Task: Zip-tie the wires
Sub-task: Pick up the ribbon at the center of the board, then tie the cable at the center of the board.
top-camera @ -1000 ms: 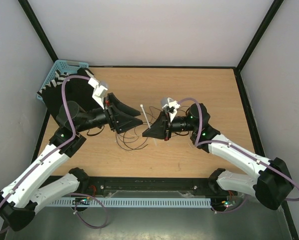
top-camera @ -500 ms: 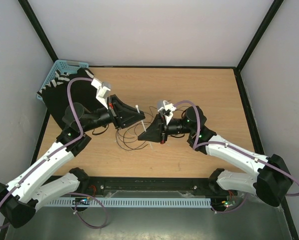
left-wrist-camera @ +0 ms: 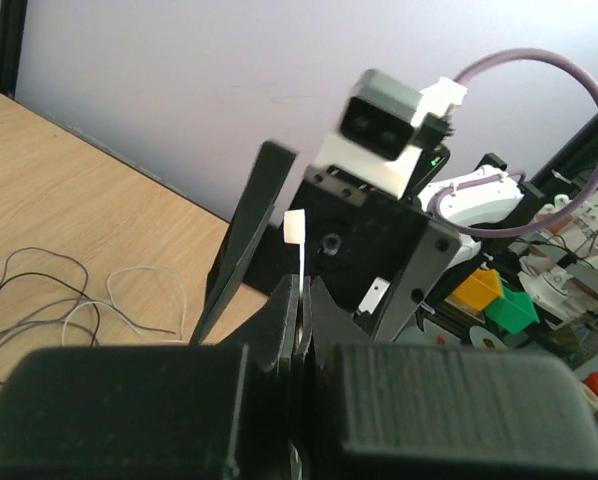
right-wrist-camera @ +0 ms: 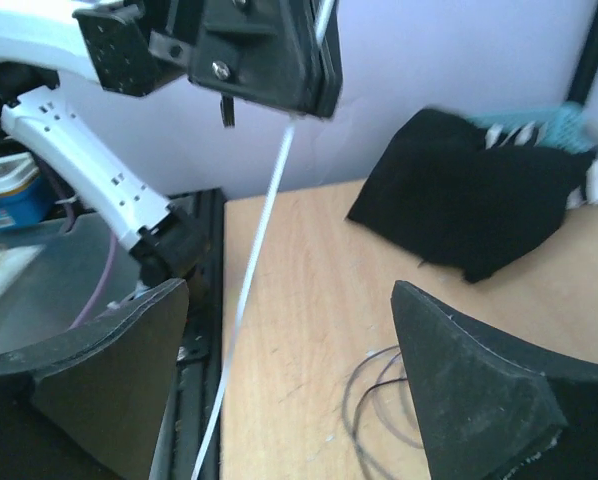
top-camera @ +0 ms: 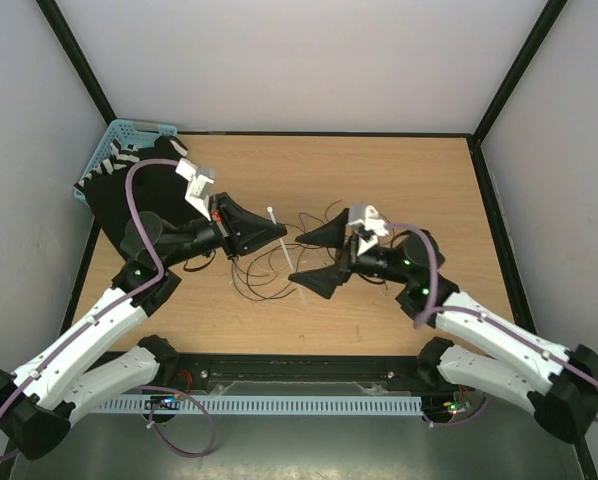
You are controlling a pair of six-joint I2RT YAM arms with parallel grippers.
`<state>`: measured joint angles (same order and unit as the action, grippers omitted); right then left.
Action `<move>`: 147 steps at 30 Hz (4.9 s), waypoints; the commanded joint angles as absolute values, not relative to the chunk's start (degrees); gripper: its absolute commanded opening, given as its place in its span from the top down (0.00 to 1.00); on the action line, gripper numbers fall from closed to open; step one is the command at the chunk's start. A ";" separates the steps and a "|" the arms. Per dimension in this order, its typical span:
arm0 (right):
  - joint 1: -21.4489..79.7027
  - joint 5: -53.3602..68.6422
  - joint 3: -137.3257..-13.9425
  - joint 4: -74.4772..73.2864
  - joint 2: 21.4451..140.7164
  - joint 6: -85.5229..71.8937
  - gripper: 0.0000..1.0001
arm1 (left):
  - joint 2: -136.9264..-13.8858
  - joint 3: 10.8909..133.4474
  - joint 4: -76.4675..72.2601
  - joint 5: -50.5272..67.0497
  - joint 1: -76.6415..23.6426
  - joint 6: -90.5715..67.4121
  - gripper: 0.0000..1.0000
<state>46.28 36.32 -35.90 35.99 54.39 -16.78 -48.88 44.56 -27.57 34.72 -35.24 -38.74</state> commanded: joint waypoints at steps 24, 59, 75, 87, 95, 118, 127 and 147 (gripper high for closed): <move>46.71 10.95 -17.79 34.89 19.08 7.49 0.01 | -53.29 61.61 -30.41 77.11 -33.16 -36.72 1.00; 46.67 -0.44 -16.62 33.22 23.19 7.27 0.01 | -101.73 78.53 -29.17 32.15 -15.33 -9.10 1.00; 46.67 -0.84 -16.56 30.92 21.84 7.44 0.01 | -115.97 79.63 -35.15 31.41 -13.89 -13.69 1.00; 46.67 1.58 -19.55 26.22 28.49 7.95 0.01 | -115.16 63.67 -51.85 28.59 -16.58 -21.49 1.00; 46.67 2.56 -20.05 25.84 31.76 7.56 0.01 | -113.81 59.65 -51.86 31.77 -18.49 -18.48 1.00; 46.67 5.43 -18.16 25.85 36.65 4.40 0.03 | -108.01 49.70 -52.48 35.01 -24.54 -19.55 1.00; 46.67 8.24 -16.70 21.55 38.77 -2.08 0.14 | -107.22 46.99 -52.47 37.62 -25.71 -19.59 1.00; 47.68 10.47 -22.69 27.71 64.14 5.90 0.38 | -109.77 47.54 -52.30 40.07 -24.43 -21.82 1.00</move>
<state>46.89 6.00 -20.75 32.62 63.05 13.47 -109.08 47.42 -50.65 38.59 -24.80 -21.19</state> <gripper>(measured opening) 0.689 0.004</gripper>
